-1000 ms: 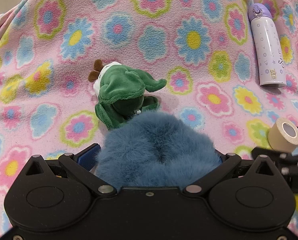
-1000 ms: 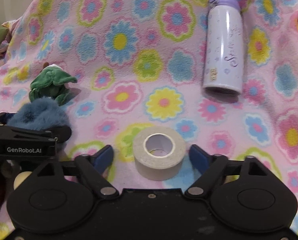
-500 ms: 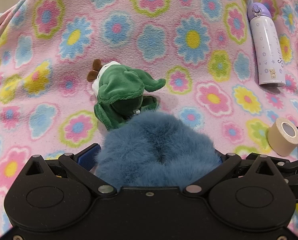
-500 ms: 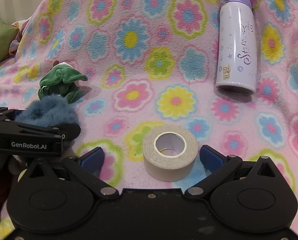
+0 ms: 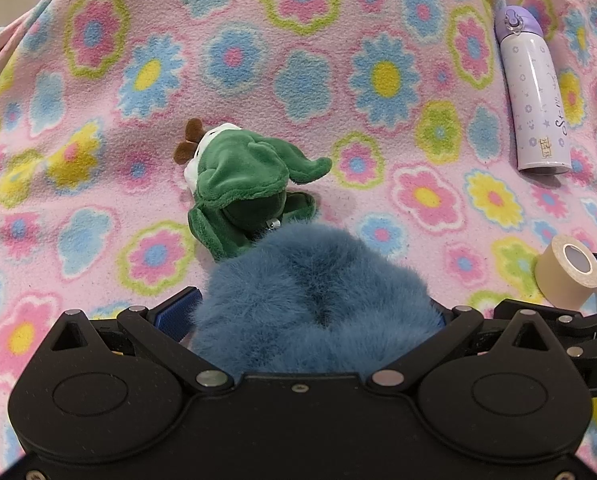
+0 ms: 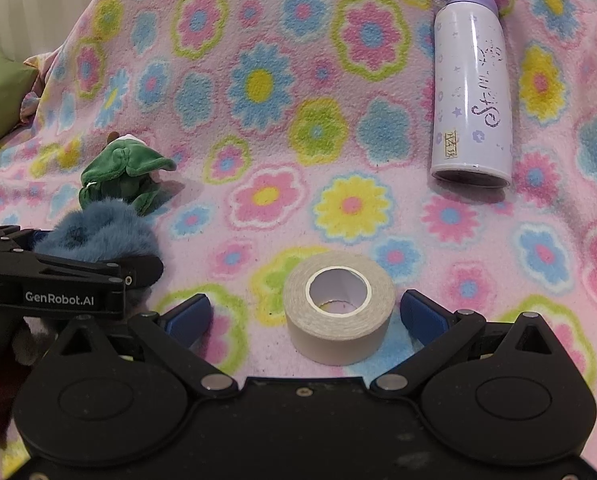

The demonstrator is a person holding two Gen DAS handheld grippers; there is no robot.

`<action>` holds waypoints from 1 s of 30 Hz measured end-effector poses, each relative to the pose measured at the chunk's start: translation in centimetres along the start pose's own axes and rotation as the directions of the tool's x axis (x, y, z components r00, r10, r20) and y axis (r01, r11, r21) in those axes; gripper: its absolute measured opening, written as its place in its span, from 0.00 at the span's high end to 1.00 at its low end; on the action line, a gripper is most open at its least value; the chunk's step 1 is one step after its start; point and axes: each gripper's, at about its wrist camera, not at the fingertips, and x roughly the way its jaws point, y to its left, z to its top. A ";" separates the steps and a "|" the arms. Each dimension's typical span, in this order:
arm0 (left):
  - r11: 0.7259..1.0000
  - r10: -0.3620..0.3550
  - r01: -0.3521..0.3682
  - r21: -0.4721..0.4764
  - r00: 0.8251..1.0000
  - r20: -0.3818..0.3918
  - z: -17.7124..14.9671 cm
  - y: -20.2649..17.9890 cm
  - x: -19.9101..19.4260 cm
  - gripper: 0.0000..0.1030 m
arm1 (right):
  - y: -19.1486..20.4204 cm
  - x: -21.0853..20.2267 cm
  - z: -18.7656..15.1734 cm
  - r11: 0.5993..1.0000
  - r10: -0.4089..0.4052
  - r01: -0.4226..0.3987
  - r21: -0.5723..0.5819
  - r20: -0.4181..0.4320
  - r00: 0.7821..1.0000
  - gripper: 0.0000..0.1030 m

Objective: Organize soft objects
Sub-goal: 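Carry the blue plush and beige tape roll over the woven basket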

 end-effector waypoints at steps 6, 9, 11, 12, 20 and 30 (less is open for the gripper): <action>1.000 -0.006 0.006 -0.002 1.000 0.009 0.0 -0.1 -0.2 0.06 | 0.0 0.0 0.0 1.000 0.000 0.000 0.004 0.004 1.000 0.00; 1.000 -0.016 0.016 0.015 0.999 0.029 -0.2 -0.4 -0.6 0.17 | -0.1 0.0 -0.1 1.000 0.001 -0.001 0.011 0.009 1.000 0.00; 0.999 -0.020 0.019 0.028 0.999 0.041 -0.2 -0.6 -0.9 0.23 | -0.1 -0.1 -0.1 1.000 -0.003 0.003 0.016 0.015 1.000 0.03; 0.999 -0.022 0.021 0.030 0.999 0.047 -0.3 -0.7 -1.0 0.29 | -0.2 -0.2 -0.2 1.000 -0.008 0.008 0.021 0.020 1.000 0.05; 0.999 -0.008 0.006 0.033 0.996 0.084 -0.5 -1.1 -1.9 0.47 | -1.1 -0.9 -0.5 0.996 -0.045 0.039 0.083 0.065 0.997 0.30; 0.999 0.034 -0.037 0.026 0.995 0.099 0.4 -1.0 -4.3 0.49 | -1.4 -1.2 -0.6 0.992 -0.076 0.068 0.105 0.071 0.995 0.45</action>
